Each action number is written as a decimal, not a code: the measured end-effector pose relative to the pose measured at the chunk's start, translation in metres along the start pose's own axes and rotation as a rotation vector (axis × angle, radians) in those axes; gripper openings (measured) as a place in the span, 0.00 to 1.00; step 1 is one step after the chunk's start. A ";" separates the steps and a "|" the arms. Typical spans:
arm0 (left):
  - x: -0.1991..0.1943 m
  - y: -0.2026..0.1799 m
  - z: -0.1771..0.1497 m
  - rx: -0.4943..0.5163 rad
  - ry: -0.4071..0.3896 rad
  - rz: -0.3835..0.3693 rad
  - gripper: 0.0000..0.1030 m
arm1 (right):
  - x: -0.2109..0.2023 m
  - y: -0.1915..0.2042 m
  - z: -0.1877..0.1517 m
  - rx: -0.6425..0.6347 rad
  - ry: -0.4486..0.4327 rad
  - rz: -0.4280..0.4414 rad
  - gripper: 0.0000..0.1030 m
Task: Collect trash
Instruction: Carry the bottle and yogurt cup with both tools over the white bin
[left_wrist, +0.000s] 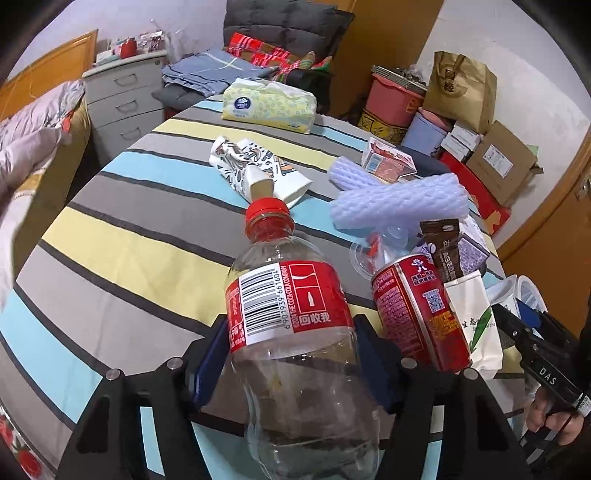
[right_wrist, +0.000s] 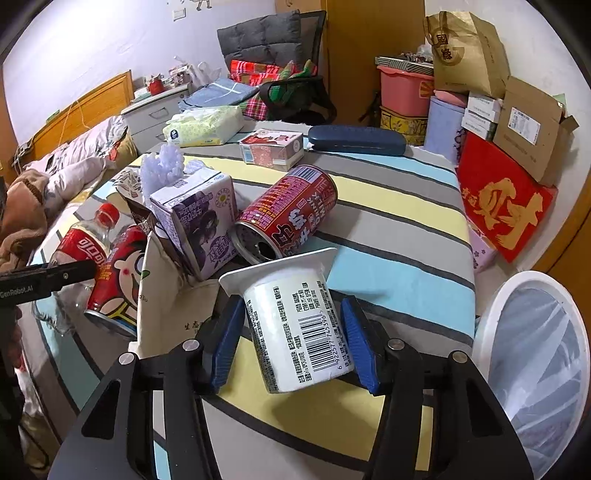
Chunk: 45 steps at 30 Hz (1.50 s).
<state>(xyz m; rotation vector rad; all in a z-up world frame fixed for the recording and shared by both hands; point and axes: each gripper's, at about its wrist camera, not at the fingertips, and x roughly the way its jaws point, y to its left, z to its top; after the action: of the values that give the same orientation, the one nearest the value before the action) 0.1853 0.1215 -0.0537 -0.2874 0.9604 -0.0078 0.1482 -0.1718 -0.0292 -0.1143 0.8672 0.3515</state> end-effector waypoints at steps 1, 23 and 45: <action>-0.001 0.000 0.000 0.001 -0.005 -0.005 0.64 | 0.000 0.000 0.000 0.003 -0.004 -0.002 0.53; -0.074 -0.063 0.002 0.165 -0.186 -0.035 0.63 | -0.049 -0.007 -0.001 0.084 -0.177 -0.023 0.51; -0.087 -0.217 -0.013 0.428 -0.218 -0.236 0.63 | -0.111 -0.083 -0.033 0.232 -0.282 -0.209 0.51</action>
<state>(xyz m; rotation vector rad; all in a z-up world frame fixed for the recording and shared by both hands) 0.1501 -0.0786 0.0626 -0.0029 0.6826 -0.3862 0.0875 -0.2855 0.0303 0.0588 0.6047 0.0663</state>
